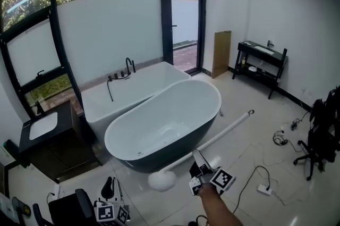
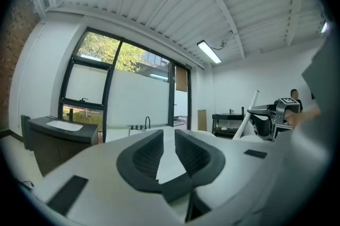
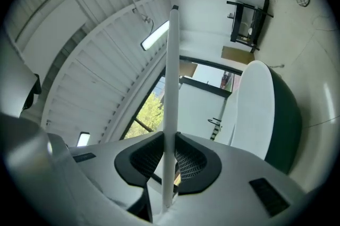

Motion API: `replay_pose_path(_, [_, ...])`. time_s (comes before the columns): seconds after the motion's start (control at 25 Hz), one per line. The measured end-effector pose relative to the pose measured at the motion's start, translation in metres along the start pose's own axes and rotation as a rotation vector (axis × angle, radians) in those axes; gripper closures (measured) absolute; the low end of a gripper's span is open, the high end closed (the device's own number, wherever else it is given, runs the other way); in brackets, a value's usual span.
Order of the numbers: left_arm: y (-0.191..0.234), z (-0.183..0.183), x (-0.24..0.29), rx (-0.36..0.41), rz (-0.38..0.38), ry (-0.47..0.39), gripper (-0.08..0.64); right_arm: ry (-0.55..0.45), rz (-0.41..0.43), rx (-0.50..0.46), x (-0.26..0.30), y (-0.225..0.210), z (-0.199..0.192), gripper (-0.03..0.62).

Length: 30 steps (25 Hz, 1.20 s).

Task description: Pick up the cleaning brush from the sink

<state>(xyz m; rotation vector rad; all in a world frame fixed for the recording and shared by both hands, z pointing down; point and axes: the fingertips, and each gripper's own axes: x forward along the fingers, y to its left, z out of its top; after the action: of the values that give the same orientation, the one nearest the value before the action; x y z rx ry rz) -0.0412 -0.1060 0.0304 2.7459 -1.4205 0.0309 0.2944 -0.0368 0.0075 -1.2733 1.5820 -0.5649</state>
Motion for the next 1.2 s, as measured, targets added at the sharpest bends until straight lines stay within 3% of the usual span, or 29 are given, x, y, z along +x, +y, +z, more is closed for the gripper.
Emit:
replay_pose_path(0.16, [-0.007, 0.033, -0.013, 0.005, 0.010, -0.053, 0.499, -0.055, 0.079, -0.020, 0.004, 0.055, 0.032, 0.534])
replay_pose_path(0.48, [-0.019, 0.055, -0.016, 0.030, -0.006, -0.083, 0.499, -0.148, 0.198, -0.009, 0.003, 0.120, 0.068, 0.534])
replay_pose_path(1.2, [-0.004, 0.049, 0.017, 0.025, 0.001, -0.078, 0.506, -0.214, 0.271, 0.014, 0.020, 0.124, 0.077, 0.534])
